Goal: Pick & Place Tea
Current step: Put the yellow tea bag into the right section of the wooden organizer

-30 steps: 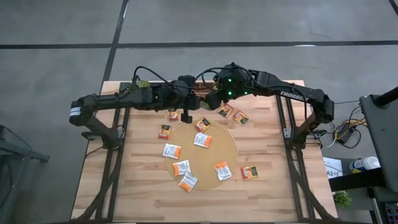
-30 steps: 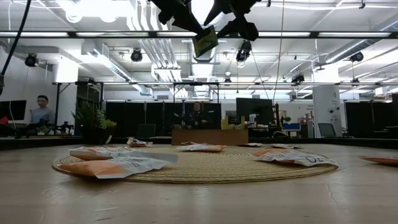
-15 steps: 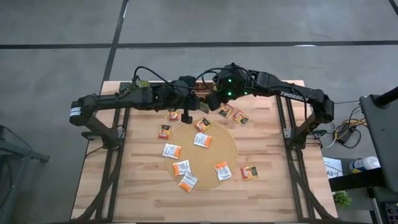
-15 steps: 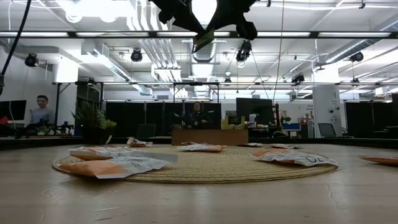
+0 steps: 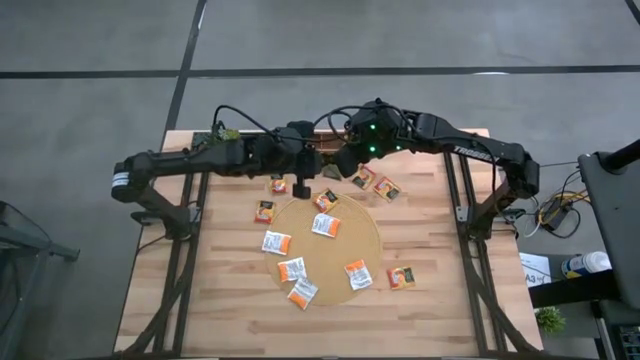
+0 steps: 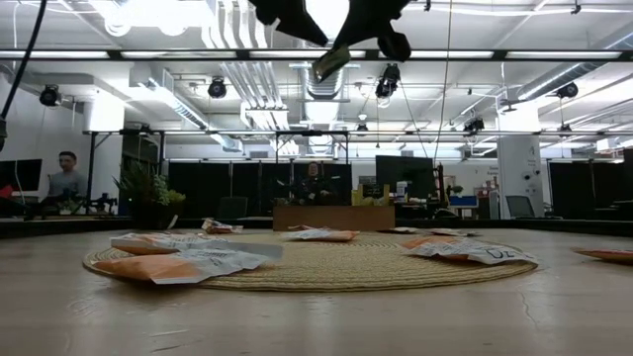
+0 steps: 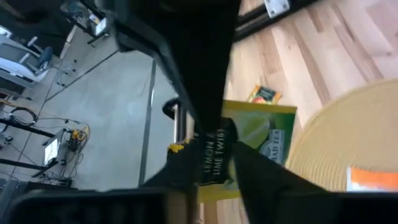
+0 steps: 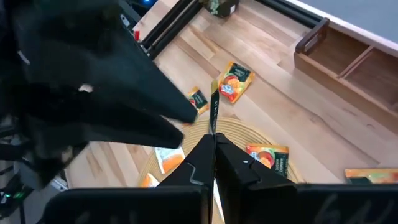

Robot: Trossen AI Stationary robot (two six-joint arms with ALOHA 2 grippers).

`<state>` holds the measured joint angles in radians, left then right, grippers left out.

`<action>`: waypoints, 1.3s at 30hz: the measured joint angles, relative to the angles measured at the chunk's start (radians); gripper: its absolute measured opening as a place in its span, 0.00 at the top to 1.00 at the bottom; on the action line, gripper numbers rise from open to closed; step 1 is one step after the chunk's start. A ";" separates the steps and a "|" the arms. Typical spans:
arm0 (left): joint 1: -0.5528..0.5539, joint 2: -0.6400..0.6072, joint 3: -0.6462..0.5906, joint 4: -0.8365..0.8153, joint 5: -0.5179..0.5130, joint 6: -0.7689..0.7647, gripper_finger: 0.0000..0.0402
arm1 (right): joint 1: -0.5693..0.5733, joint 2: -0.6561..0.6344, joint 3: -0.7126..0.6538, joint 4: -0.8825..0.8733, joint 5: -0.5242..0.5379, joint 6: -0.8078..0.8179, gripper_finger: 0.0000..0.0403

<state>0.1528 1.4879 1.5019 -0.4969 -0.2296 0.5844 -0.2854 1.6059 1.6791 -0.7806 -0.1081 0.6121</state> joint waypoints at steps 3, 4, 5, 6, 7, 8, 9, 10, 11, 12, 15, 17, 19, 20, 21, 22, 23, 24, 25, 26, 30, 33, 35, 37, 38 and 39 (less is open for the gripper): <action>0.004 0.000 0.041 -0.005 0.000 -0.017 0.63 | -0.011 -0.009 0.000 -0.018 -0.001 -0.056 0.98; 0.006 0.000 0.059 -0.018 -0.001 -0.027 0.59 | -0.015 -0.012 0.000 -0.030 -0.001 -0.077 0.98; 0.010 0.000 0.076 -0.028 -0.002 -0.039 0.55 | -0.022 -0.014 0.000 -0.043 -0.001 -0.102 0.98; 0.014 0.000 0.090 -0.029 -0.001 -0.059 0.51 | -0.027 -0.014 0.000 -0.057 -0.001 -0.131 0.98; 0.018 -0.001 0.102 -0.029 0.004 -0.081 0.48 | -0.034 -0.014 0.000 -0.071 -0.001 -0.166 0.98; 0.022 -0.002 0.112 -0.028 0.004 -0.100 0.46 | -0.040 -0.014 0.000 -0.084 -0.001 -0.205 0.98; 0.025 -0.002 0.122 -0.031 0.004 -0.119 0.44 | -0.046 -0.014 0.000 -0.097 0.000 -0.248 0.98; 0.029 -0.002 0.132 -0.038 0.005 -0.134 0.43 | -0.052 -0.014 0.000 -0.108 0.002 -0.293 0.98; 0.031 -0.002 0.140 -0.048 0.010 -0.146 0.42 | -0.059 -0.014 0.000 -0.115 0.003 -0.341 0.98; 0.035 -0.002 0.147 -0.061 0.014 -0.158 0.41 | -0.068 -0.014 0.000 -0.119 0.003 -0.388 0.98; 0.043 -0.003 0.156 -0.081 0.043 -0.197 0.41 | -0.104 -0.014 0.000 -0.143 0.004 -0.517 0.98; 0.044 -0.006 0.153 -0.088 0.057 -0.224 0.41 | -0.136 -0.014 0.000 -0.157 0.003 -0.573 0.98; 0.044 -0.010 0.149 -0.093 0.058 -0.240 0.41 | -0.174 -0.014 -0.002 -0.170 -0.001 -0.632 0.98; 0.044 -0.011 0.149 -0.098 0.058 -0.246 0.41 | -0.190 -0.014 -0.005 -0.169 -0.003 -0.663 0.98; 0.044 -0.012 0.149 -0.101 0.058 -0.253 0.41 | -0.210 -0.014 -0.008 -0.170 -0.010 -0.700 0.98; 0.044 -0.013 0.149 -0.104 0.058 -0.259 0.41 | -0.232 -0.014 -0.011 -0.170 -0.033 -0.738 0.98; 0.044 -0.016 0.149 -0.104 0.058 -0.266 0.41 | -0.253 -0.013 -0.014 -0.167 -0.071 -0.773 0.98; 0.044 -0.018 0.149 -0.104 0.057 -0.271 0.41 | -0.274 -0.013 -0.019 -0.158 -0.117 -0.800 0.98; 0.044 -0.019 0.149 -0.104 0.057 -0.274 0.41 | -0.292 -0.013 -0.028 -0.141 -0.162 -0.823 0.98; 0.045 -0.020 0.149 -0.104 0.057 -0.279 0.41 | -0.308 -0.013 -0.040 -0.124 -0.196 -0.844 0.98; 0.046 -0.027 0.149 -0.103 0.056 -0.298 0.41 | -0.356 -0.009 -0.103 -0.088 -0.230 -0.963 0.98; 0.046 -0.032 0.149 -0.102 0.057 -0.308 0.41 | -0.379 -0.010 -0.163 -0.040 -0.257 -1.075 0.98; 0.046 -0.033 0.149 -0.101 0.057 -0.309 0.41 | -0.397 -0.010 -0.204 -0.009 -0.290 -1.127 0.98; 0.046 -0.033 0.149 -0.102 0.056 -0.317 0.41 | -0.409 -0.010 -0.250 0.051 -0.299 -1.149 0.98; 0.046 -0.033 0.149 -0.102 0.056 -0.324 0.41 | -0.418 -0.010 -0.273 0.075 -0.301 -1.159 0.98; 0.046 -0.033 0.149 -0.103 0.056 -0.328 0.41 | -0.425 -0.010 -0.297 0.098 -0.302 -1.170 0.98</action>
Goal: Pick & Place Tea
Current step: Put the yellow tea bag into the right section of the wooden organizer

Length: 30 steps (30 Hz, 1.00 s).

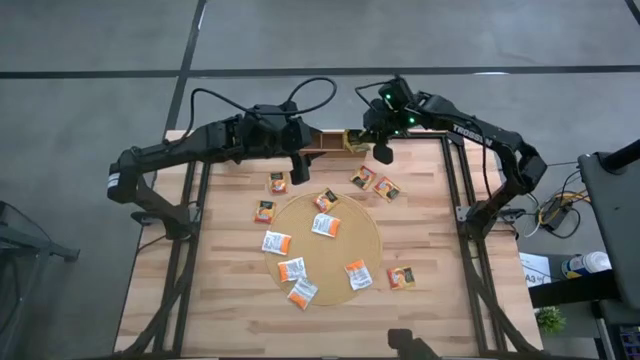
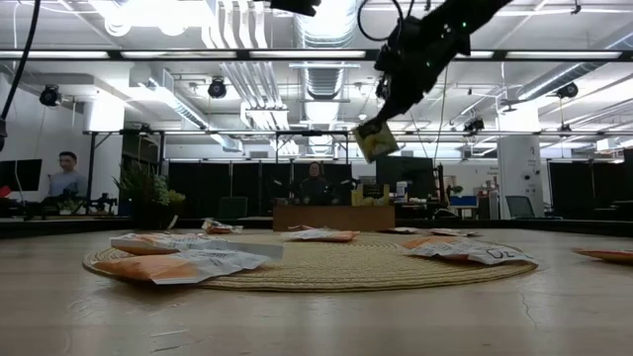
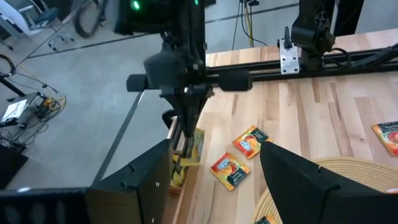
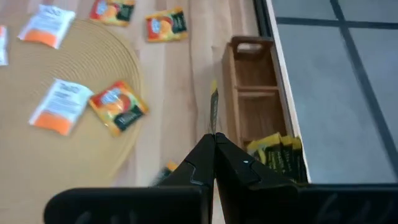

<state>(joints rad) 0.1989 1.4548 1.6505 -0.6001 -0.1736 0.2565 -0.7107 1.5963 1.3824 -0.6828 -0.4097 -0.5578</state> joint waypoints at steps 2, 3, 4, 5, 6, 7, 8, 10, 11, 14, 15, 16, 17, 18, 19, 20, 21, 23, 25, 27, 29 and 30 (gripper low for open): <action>0.000 0.000 0.000 -0.006 -0.001 -0.011 0.41 | -0.015 0.000 -0.049 0.062 0.000 -0.024 0.98; 0.000 0.000 0.000 -0.008 -0.002 -0.013 0.41 | -0.021 0.000 -0.075 0.098 0.000 -0.032 0.98; 0.000 0.000 -0.001 -0.011 -0.002 -0.015 0.41 | -0.026 0.000 -0.097 0.129 0.000 -0.042 0.98; 0.000 0.000 -0.001 -0.012 -0.002 -0.018 0.41 | -0.030 0.000 -0.117 0.153 0.000 -0.050 0.98; 0.000 0.000 -0.002 -0.012 -0.002 -0.021 0.41 | -0.033 0.000 -0.138 0.180 0.000 -0.055 0.98; 0.000 0.000 -0.002 -0.012 -0.003 -0.021 0.41 | -0.034 0.000 -0.157 0.209 0.000 -0.060 0.98; 0.000 0.000 -0.002 -0.012 -0.003 -0.021 0.41 | -0.035 0.000 -0.174 0.235 0.000 -0.067 0.98; 0.000 0.000 -0.002 -0.012 -0.003 -0.022 0.41 | -0.039 0.000 -0.205 0.278 0.000 -0.077 0.98; 0.000 0.000 -0.002 -0.012 -0.006 -0.022 0.41 | -0.040 0.001 -0.218 0.304 0.003 -0.080 0.98; 0.000 0.000 -0.002 -0.013 -0.018 -0.022 0.41 | -0.050 0.011 -0.245 0.366 0.016 -0.083 0.98; 0.000 0.000 -0.002 -0.013 -0.026 -0.022 0.41 | -0.054 0.019 -0.251 0.382 0.018 -0.076 0.98; 0.000 0.000 -0.002 -0.013 -0.040 -0.022 0.41 | -0.059 0.027 -0.256 0.397 0.020 -0.072 0.98; 0.000 0.000 -0.002 -0.013 -0.052 -0.022 0.41 | -0.064 0.035 -0.259 0.409 0.020 -0.067 0.98; 0.000 0.000 -0.002 -0.014 -0.058 -0.022 0.41 | -0.067 0.042 -0.260 0.414 0.020 -0.064 0.98; 0.000 0.000 -0.002 -0.014 -0.065 -0.022 0.41 | -0.071 0.049 -0.260 0.421 0.020 -0.063 0.98; 0.000 0.000 -0.002 -0.014 -0.065 -0.022 0.41 | -0.073 0.056 -0.260 0.426 0.020 -0.066 0.98; 0.000 0.000 -0.002 -0.014 -0.067 -0.022 0.41 | -0.074 0.063 -0.260 0.431 0.020 -0.067 0.98; 0.000 0.000 -0.002 -0.014 -0.067 -0.022 0.41 | -0.077 0.074 -0.260 0.442 0.020 -0.070 0.98; 0.000 0.000 -0.002 -0.014 -0.067 -0.022 0.41 | -0.078 0.086 -0.253 0.447 0.020 -0.070 0.98; 0.000 0.000 -0.002 -0.014 -0.067 -0.022 0.41 | -0.081 0.096 -0.246 0.454 0.020 -0.070 0.98; 0.001 0.000 -0.002 -0.014 -0.067 -0.022 0.41 | -0.084 0.106 -0.239 0.463 0.020 -0.071 0.98; 0.002 0.000 -0.002 -0.014 -0.067 -0.022 0.41 | -0.085 0.110 -0.236 0.466 0.020 -0.073 0.98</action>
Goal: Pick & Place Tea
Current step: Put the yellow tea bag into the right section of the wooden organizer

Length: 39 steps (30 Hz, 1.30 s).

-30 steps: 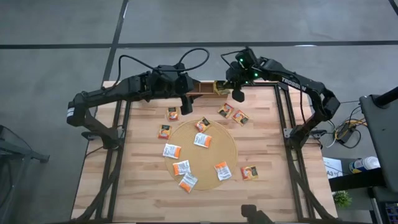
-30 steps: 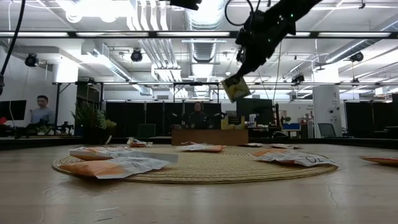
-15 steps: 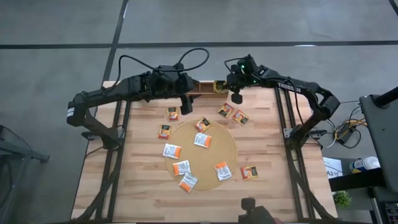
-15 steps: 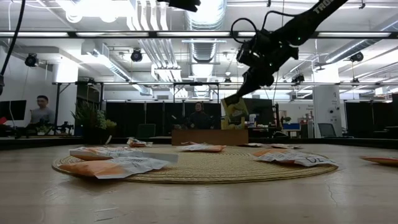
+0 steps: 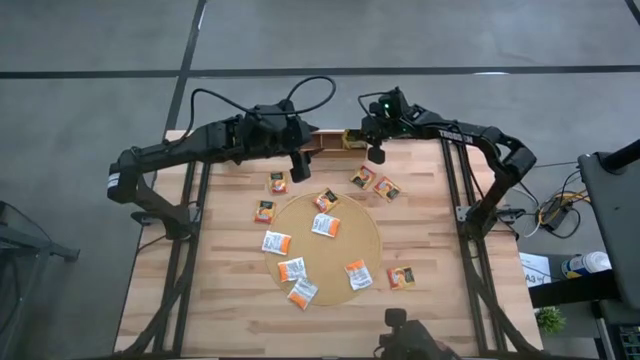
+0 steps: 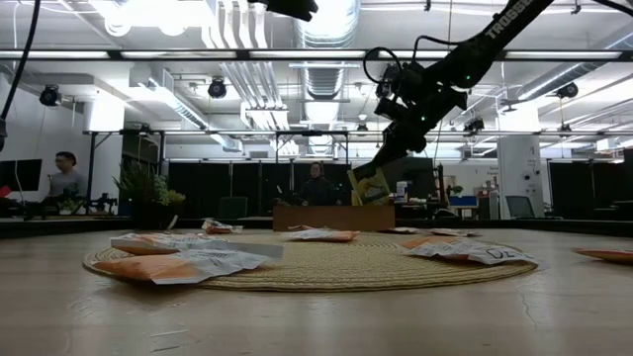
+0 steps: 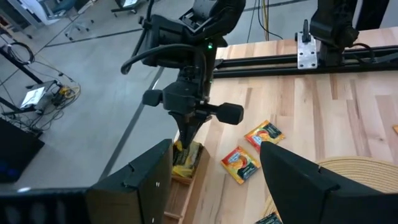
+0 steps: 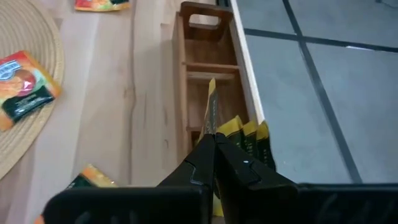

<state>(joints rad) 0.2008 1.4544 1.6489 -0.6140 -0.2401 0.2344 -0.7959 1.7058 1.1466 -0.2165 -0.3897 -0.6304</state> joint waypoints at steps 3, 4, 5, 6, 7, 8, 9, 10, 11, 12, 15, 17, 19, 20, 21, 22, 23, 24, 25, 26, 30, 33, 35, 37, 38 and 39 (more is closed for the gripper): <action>0.000 0.000 0.000 0.000 0.000 0.000 0.41 | -0.004 0.009 0.010 0.003 0.000 -0.005 0.98; 0.000 0.000 0.000 0.000 -0.001 0.000 0.41 | -0.005 0.011 0.010 -0.001 0.000 -0.005 0.98; 0.000 0.000 0.000 -0.001 -0.004 0.000 0.41 | -0.007 0.014 0.010 -0.002 0.000 -0.006 0.98; 0.000 0.000 0.000 -0.001 -0.009 -0.001 0.41 | -0.008 0.016 0.010 -0.002 0.000 -0.008 0.98; 0.000 0.000 0.000 -0.001 -0.014 -0.001 0.41 | -0.009 0.018 0.010 0.000 0.000 -0.010 0.98; 0.000 0.000 0.000 -0.001 -0.016 -0.001 0.41 | -0.010 0.020 0.010 0.004 0.000 -0.013 0.98; 0.000 0.000 0.000 -0.001 -0.017 -0.001 0.41 | -0.010 0.023 0.010 0.008 0.000 -0.014 0.98; 0.000 0.000 0.000 -0.001 -0.017 -0.002 0.41 | -0.011 0.026 0.010 0.011 -0.001 -0.015 0.98; 0.000 0.000 0.000 -0.001 -0.020 -0.002 0.41 | -0.011 0.029 0.010 0.011 -0.001 -0.017 0.98; 0.000 0.000 0.000 -0.002 -0.021 -0.002 0.41 | -0.011 0.033 0.009 0.012 -0.001 -0.017 0.98; 0.000 0.000 0.000 -0.003 -0.021 -0.002 0.41 | -0.010 0.047 0.009 0.013 -0.001 -0.016 0.98; 0.000 0.000 0.000 -0.003 -0.021 -0.003 0.41 | -0.010 0.056 0.009 0.015 -0.001 -0.009 0.98; 0.000 0.000 0.000 -0.003 -0.021 -0.003 0.41 | -0.010 0.061 0.009 0.015 0.005 -0.009 0.98; 0.000 0.000 0.000 -0.003 -0.021 -0.003 0.41 | -0.010 0.062 0.009 0.017 0.013 -0.011 0.98; 0.000 0.000 0.000 -0.002 -0.021 -0.004 0.41 | -0.010 0.063 0.009 0.020 0.020 -0.013 0.98; 0.000 0.000 0.000 -0.003 -0.021 -0.004 0.41 | -0.010 0.063 0.009 0.021 0.022 -0.014 0.98; 0.000 0.000 0.000 -0.002 -0.021 -0.004 0.41 | -0.010 0.063 0.009 0.022 0.023 -0.014 0.98; 0.000 0.000 0.000 -0.002 -0.021 -0.004 0.41 | -0.010 0.063 0.009 0.022 0.023 -0.016 0.98; 0.000 0.000 0.000 -0.002 -0.021 -0.004 0.41 | -0.010 0.063 0.009 0.022 0.024 -0.017 0.98; 0.000 0.000 0.000 -0.002 -0.021 -0.004 0.41 | -0.012 0.063 0.009 0.022 0.024 -0.017 0.98; 0.000 0.000 0.000 -0.002 -0.021 -0.004 0.41 | -0.014 0.063 0.009 0.039 0.034 -0.017 0.98; 0.000 0.000 0.000 -0.002 -0.021 -0.004 0.41 | -0.014 0.063 0.009 0.048 0.076 -0.011 0.98; 0.000 0.001 0.000 -0.001 -0.021 -0.004 0.41 | -0.016 0.063 0.009 0.048 0.079 -0.010 0.98; 0.000 0.001 0.000 0.000 -0.021 -0.004 0.41 | -0.016 0.063 0.009 0.048 0.079 -0.013 0.98; 0.000 0.001 0.000 0.000 -0.021 -0.004 0.41 | -0.016 0.064 0.009 0.048 0.079 -0.014 0.98; 0.000 0.001 0.000 0.001 -0.021 -0.004 0.41 | -0.016 0.065 0.009 0.048 0.079 -0.015 0.98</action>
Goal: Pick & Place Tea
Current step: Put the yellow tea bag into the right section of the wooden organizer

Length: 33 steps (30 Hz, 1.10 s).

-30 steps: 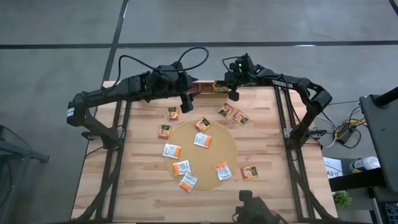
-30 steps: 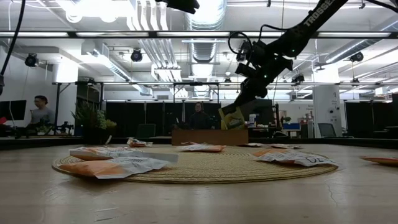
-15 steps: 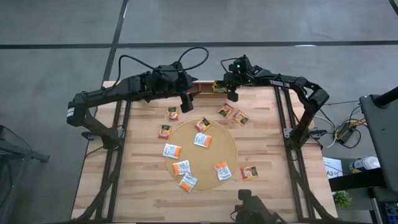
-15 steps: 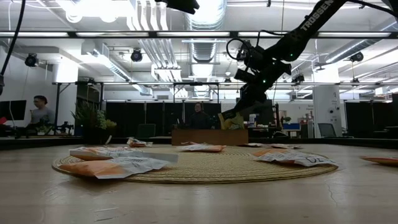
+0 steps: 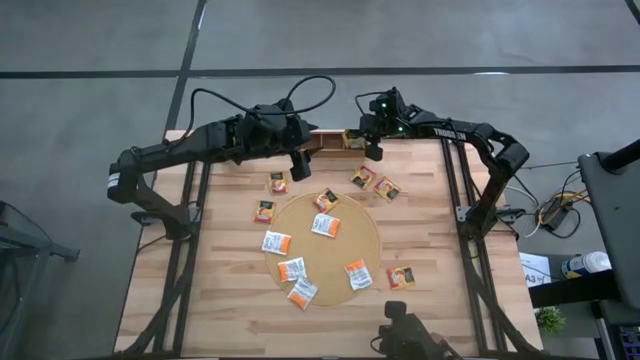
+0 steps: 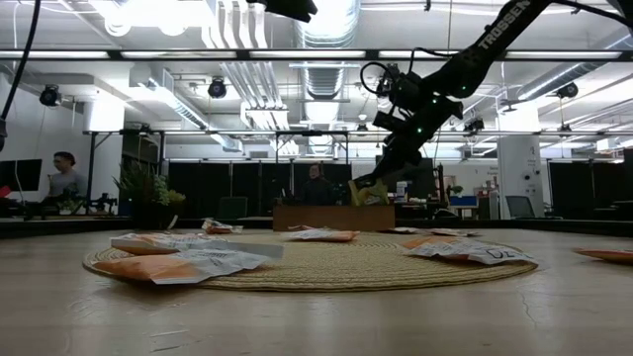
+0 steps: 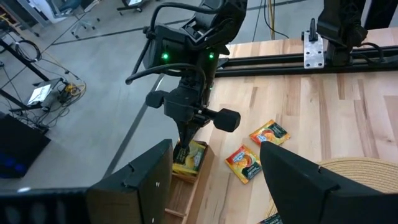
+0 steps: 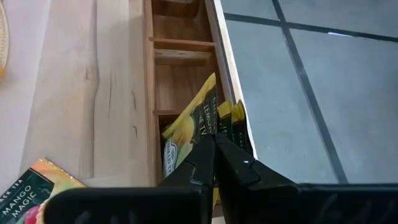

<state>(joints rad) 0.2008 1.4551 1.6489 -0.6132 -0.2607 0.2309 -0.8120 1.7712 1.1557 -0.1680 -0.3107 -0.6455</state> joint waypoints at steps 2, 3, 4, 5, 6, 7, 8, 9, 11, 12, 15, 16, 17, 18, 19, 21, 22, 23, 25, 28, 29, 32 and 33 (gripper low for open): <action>0.000 0.000 0.000 0.000 0.000 0.000 0.41 | 0.000 0.010 0.000 0.000 0.000 0.000 0.98; 0.000 0.000 0.000 0.000 0.000 0.000 0.41 | 0.000 0.015 0.000 -0.001 0.000 0.002 0.98; 0.000 0.000 0.000 0.000 0.000 0.000 0.41 | 0.000 0.022 0.000 -0.003 0.000 0.010 0.98; 0.000 0.000 0.000 0.000 0.000 0.000 0.41 | 0.000 0.028 0.000 -0.003 -0.001 0.019 0.98; 0.000 0.000 0.000 0.000 0.000 0.000 0.41 | 0.000 0.032 0.000 -0.003 -0.001 0.027 0.98; 0.000 0.000 0.000 0.000 0.000 0.000 0.41 | 0.000 0.038 0.000 -0.004 -0.001 0.036 0.97; 0.000 0.000 0.000 0.000 0.000 0.000 0.41 | 0.000 0.042 0.000 -0.003 -0.001 0.040 0.96; 0.000 0.000 0.000 0.000 0.000 0.000 0.41 | -0.001 0.044 0.000 -0.005 -0.001 0.040 0.95; 0.000 0.000 0.000 0.000 0.000 0.000 0.41 | -0.001 0.044 0.000 -0.006 -0.001 0.041 0.91; 0.000 0.000 0.000 0.000 0.000 0.000 0.41 | -0.001 0.044 0.000 -0.005 -0.001 0.041 0.89; 0.000 0.000 0.000 -0.001 0.000 0.000 0.41 | -0.001 0.043 0.000 -0.006 -0.001 0.042 0.82; 0.000 0.000 0.000 -0.001 0.000 0.000 0.41 | -0.001 0.043 0.000 -0.006 -0.001 0.043 0.80; 0.000 0.000 0.000 -0.001 0.000 0.000 0.41 | -0.001 0.043 0.000 -0.006 -0.001 0.044 0.77; 0.000 0.000 0.000 -0.002 0.000 0.000 0.41 | -0.001 0.043 0.000 -0.006 -0.001 0.044 0.74; 0.000 0.000 0.000 -0.002 0.000 0.000 0.41 | -0.001 0.042 0.000 -0.006 -0.001 0.046 0.72; 0.000 0.000 0.000 -0.004 0.000 0.000 0.41 | -0.001 0.042 0.000 -0.007 -0.001 0.065 0.67; 0.000 0.000 0.000 -0.005 0.000 0.000 0.41 | 0.000 0.040 0.000 -0.007 -0.002 0.075 0.65; 0.000 0.000 0.000 -0.006 0.000 0.000 0.41 | 0.000 0.038 0.000 -0.009 -0.002 0.086 0.62; 0.000 0.000 0.000 -0.012 0.000 -0.003 0.41 | 0.000 0.033 0.000 -0.012 -0.002 0.094 0.58; 0.000 0.000 0.000 -0.012 0.000 -0.006 0.41 | 0.000 0.024 0.000 -0.015 -0.002 0.096 0.53; 0.000 0.000 0.000 -0.012 0.000 -0.006 0.41 | 0.000 0.019 0.000 -0.016 -0.001 0.097 0.52; 0.000 0.000 0.000 -0.012 0.000 -0.006 0.41 | 0.000 -0.005 0.000 -0.017 -0.002 0.097 0.50; 0.000 0.000 0.000 -0.012 0.000 -0.006 0.41 | 0.000 -0.014 0.000 -0.018 -0.001 0.097 0.49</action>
<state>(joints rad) 0.2005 1.4555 1.6489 -0.6254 -0.2607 0.2249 -0.8120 1.7568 1.1557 -0.1860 -0.3119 -0.5488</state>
